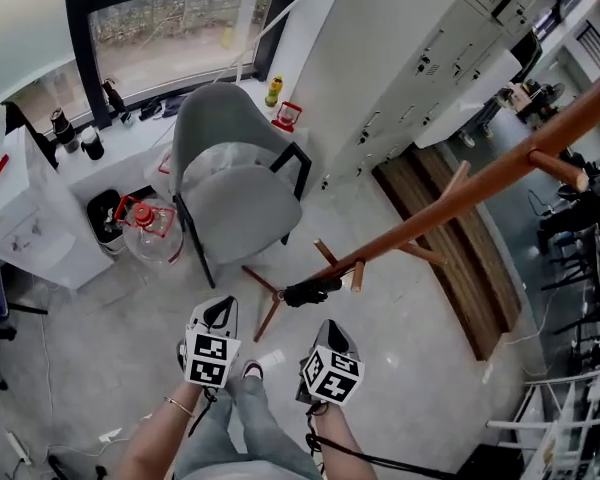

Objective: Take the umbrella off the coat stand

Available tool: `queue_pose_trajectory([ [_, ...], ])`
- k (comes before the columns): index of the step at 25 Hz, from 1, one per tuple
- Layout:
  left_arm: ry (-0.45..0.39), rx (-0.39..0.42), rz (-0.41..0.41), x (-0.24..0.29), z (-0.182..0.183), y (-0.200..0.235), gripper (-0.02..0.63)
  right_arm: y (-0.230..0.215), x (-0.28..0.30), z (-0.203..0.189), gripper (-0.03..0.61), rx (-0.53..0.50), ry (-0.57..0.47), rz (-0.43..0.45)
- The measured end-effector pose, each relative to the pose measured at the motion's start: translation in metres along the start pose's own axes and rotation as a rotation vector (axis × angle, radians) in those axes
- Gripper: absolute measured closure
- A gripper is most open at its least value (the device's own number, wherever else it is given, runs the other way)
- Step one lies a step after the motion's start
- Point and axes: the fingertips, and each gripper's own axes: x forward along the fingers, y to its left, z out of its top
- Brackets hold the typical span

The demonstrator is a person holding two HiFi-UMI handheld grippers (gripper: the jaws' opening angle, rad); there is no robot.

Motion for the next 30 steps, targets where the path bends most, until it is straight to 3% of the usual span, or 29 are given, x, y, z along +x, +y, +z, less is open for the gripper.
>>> queue_pose_trajectory([
  [15, 0.073, -0.003, -0.011, 0.081, -0.088, 0.035, 0.609, -0.002, 0.095, -0.100, 0.574, 0.008, 0.132, -0.028],
  [22, 0.111, 0.003, -0.018, 0.099, -0.116, 0.040, 0.609, 0.002, 0.120, -0.114, 0.574, 0.049, 0.137, -0.028],
  [30, 0.121, -0.008, -0.021, 0.104, -0.123, 0.045, 0.609, 0.003, 0.129, -0.117, 0.572, 0.058, 0.125, -0.012],
])
